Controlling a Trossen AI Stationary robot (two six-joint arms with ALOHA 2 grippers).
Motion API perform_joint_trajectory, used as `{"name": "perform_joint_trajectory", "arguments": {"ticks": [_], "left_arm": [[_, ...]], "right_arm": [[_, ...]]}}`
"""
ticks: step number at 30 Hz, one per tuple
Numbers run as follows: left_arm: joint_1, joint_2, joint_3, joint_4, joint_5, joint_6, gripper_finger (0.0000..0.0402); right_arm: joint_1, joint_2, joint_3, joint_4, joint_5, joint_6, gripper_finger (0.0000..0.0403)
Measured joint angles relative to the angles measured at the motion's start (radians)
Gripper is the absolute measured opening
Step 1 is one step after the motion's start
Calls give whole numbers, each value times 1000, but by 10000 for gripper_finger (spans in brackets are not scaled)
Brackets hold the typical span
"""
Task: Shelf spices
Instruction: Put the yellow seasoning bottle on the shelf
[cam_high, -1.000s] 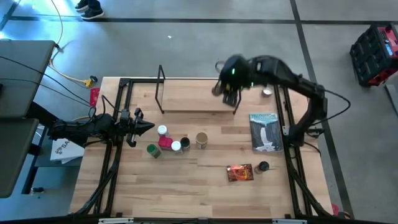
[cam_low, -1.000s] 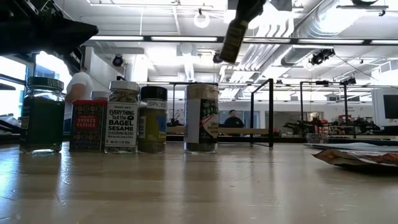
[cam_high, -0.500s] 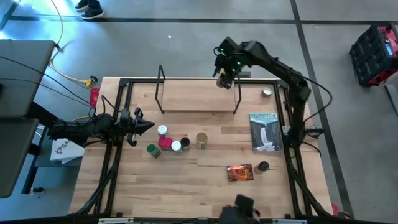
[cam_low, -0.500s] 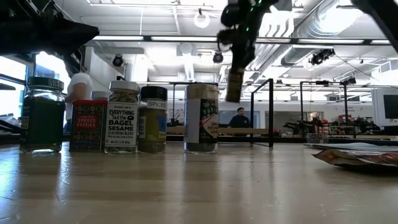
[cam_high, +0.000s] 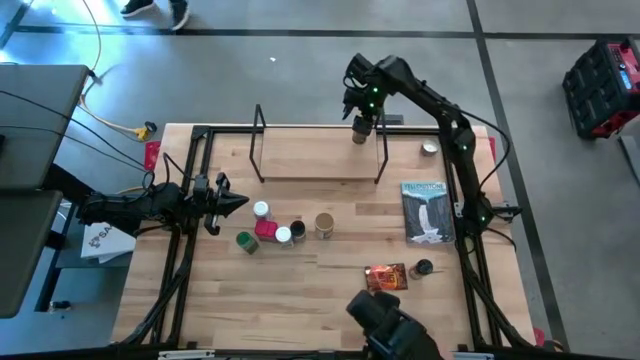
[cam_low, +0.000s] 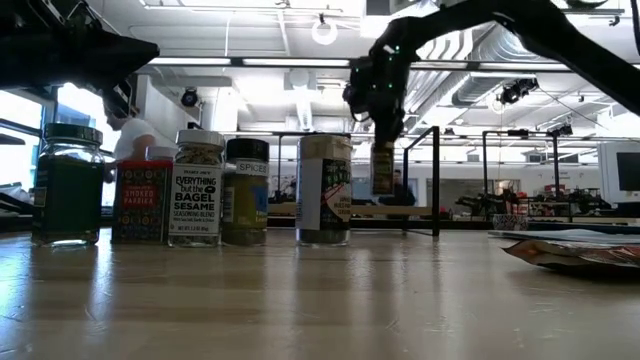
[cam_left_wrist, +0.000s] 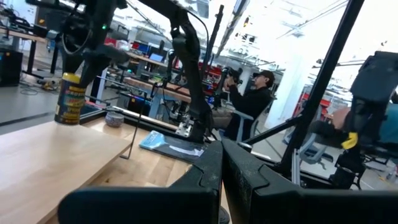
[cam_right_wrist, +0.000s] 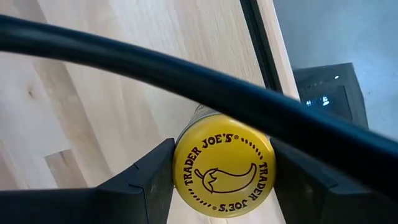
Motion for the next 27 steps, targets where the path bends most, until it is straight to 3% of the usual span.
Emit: {"name": "perform_joint_trajectory", "arguments": {"ticks": [20,27], "left_arm": [[0,0,0,0,2,-10,3],[0,0,0,0,2,-10,3]], "right_arm": [[-34,16,-74,50,-13,-74,212],[-51,18,-76,78,24,-73,233]]}}
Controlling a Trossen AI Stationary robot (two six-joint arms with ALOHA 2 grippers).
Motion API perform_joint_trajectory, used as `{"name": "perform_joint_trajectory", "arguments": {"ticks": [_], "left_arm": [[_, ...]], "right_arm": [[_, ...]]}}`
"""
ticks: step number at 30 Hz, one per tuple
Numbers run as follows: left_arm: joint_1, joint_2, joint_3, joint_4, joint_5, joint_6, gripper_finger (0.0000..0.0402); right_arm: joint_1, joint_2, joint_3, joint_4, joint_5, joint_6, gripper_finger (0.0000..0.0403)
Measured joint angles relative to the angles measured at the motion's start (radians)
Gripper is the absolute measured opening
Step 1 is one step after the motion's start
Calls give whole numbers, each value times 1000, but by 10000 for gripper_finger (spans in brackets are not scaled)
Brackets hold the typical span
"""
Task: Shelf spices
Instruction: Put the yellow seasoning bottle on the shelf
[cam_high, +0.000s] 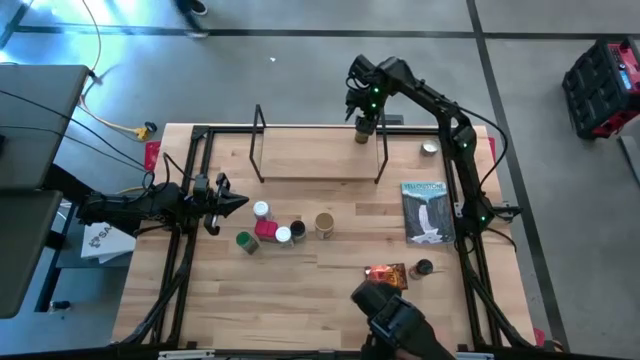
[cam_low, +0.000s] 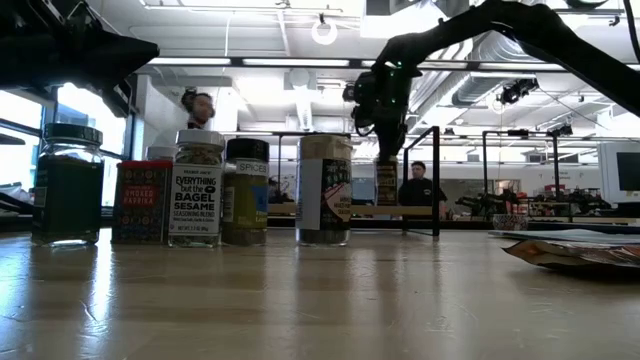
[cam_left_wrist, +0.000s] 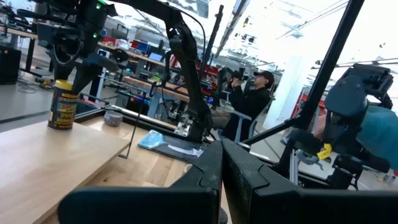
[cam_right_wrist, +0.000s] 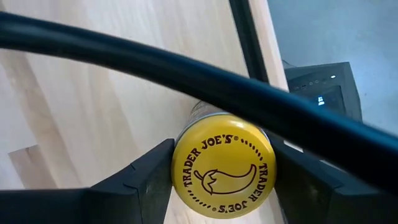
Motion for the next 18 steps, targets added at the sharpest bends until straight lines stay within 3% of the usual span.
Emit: {"name": "perform_joint_trajectory", "arguments": {"ticks": [18], "left_arm": [[0,0,0,0,0,0,3]], "right_arm": [[-5,3,-1,9,18,0,241]]}}
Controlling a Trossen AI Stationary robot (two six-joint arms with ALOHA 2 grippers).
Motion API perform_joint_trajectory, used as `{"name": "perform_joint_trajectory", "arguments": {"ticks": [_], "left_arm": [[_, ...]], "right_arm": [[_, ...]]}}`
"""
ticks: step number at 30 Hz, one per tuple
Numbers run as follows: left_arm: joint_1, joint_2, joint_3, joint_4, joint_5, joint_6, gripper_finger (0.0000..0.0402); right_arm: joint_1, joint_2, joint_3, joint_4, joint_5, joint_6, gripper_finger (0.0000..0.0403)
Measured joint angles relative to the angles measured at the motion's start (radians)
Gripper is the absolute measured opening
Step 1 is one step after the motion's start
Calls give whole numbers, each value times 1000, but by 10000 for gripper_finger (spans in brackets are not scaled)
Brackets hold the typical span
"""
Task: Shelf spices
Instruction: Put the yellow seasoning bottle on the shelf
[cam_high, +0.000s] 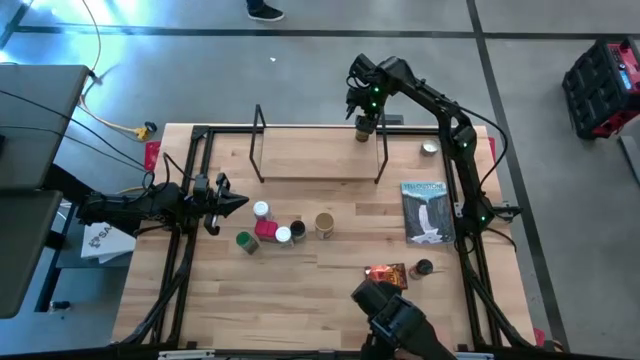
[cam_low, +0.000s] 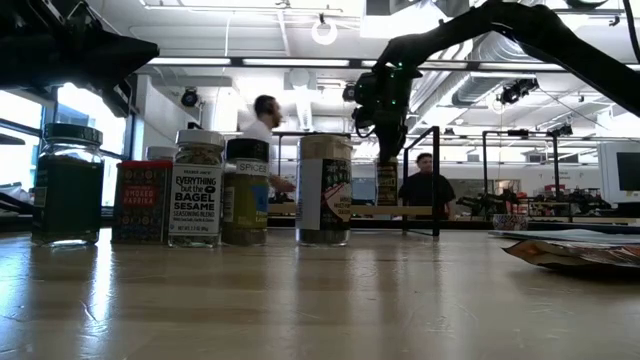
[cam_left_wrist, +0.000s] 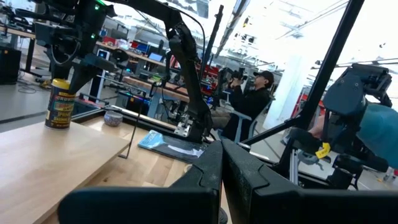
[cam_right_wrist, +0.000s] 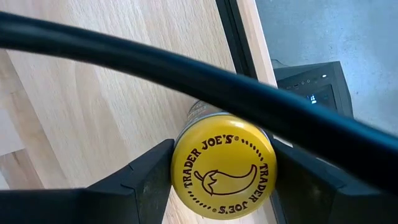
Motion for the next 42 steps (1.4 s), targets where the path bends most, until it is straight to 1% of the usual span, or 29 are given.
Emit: {"name": "perform_joint_trajectory", "arguments": {"ticks": [4,7,10,13,22,37,42], "left_arm": [[0,0,0,0,0,0,3],[0,0,0,0,0,-2,3],[0,0,0,0,0,-7,3],[0,0,0,0,0,-8,3],[0,0,0,0,0,-8,3],[0,0,0,0,0,-8,3],[0,0,0,0,0,-8,3]], "right_arm": [[0,2,-2,-5,-1,-3,254],[-3,12,-7,-21,-31,1,269],[-3,7,-5,-25,-22,0,277],[-3,7,-5,-24,-3,0,279],[-2,6,-3,14,-4,-7,279],[2,3,-2,9,-11,-15,280],[12,-22,-2,31,-21,-27,280]]}}
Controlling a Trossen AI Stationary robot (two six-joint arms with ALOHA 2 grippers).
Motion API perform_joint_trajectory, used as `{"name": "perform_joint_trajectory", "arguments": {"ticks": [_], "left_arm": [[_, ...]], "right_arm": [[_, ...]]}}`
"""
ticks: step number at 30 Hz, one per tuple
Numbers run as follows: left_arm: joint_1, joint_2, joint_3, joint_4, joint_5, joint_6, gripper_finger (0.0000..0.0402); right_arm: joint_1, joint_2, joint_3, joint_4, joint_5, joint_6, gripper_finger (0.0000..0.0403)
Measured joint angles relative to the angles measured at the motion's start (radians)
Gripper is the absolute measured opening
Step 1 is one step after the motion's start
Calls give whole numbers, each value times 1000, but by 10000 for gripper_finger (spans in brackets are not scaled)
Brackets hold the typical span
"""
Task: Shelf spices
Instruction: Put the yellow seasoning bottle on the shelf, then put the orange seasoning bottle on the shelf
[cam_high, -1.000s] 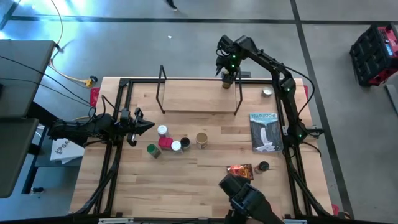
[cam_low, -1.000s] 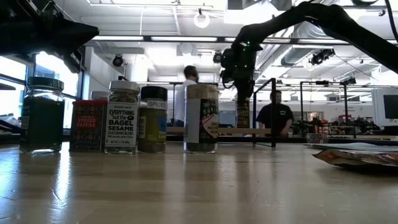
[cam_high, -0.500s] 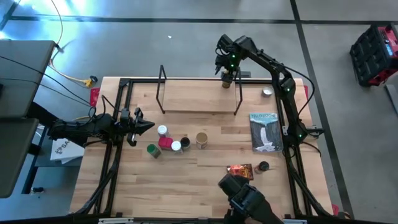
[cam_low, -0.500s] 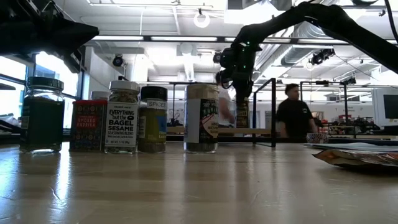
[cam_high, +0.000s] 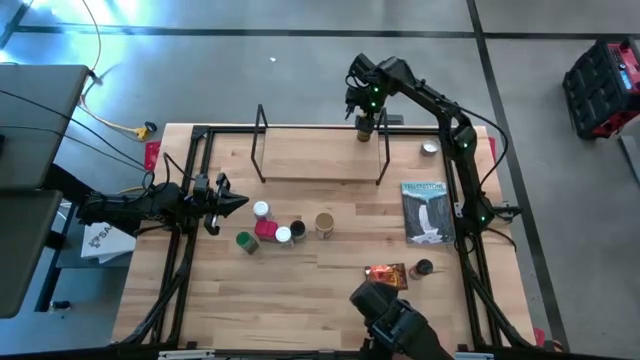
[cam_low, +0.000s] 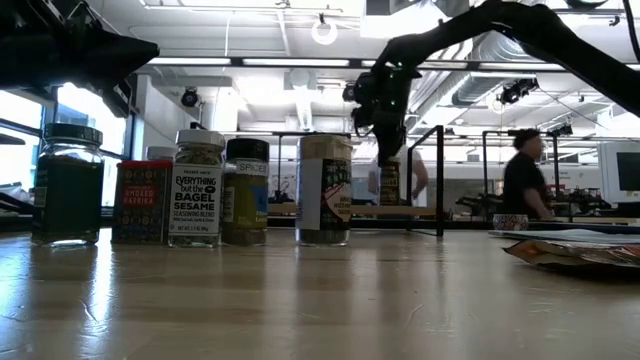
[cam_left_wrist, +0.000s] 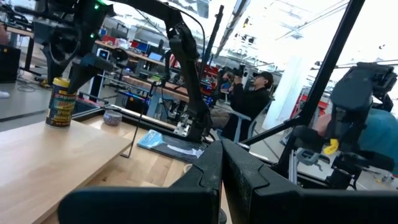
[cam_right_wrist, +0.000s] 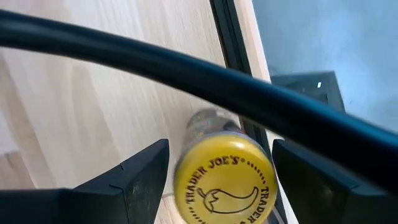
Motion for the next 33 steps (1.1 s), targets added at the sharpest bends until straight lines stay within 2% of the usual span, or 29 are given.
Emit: {"name": "perform_joint_trajectory", "arguments": {"ticks": [11,15,19,24,30,33], "left_arm": [[0,0,0,0,0,0,3],[0,0,0,0,0,0,3],[0,0,0,-1,0,0,3],[0,0,0,-1,2,0,3],[0,0,0,-1,8,0,3],[0,0,0,-5,8,0,3]], "right_arm": [[22,-97,1,65,2,-4,279],[87,-174,1,38,2,-17,279],[209,-261,1,11,2,-25,279],[420,-373,1,-27,2,25,279],[694,-467,1,-143,72,224,279],[829,-507,-53,-170,166,358,279]]}}
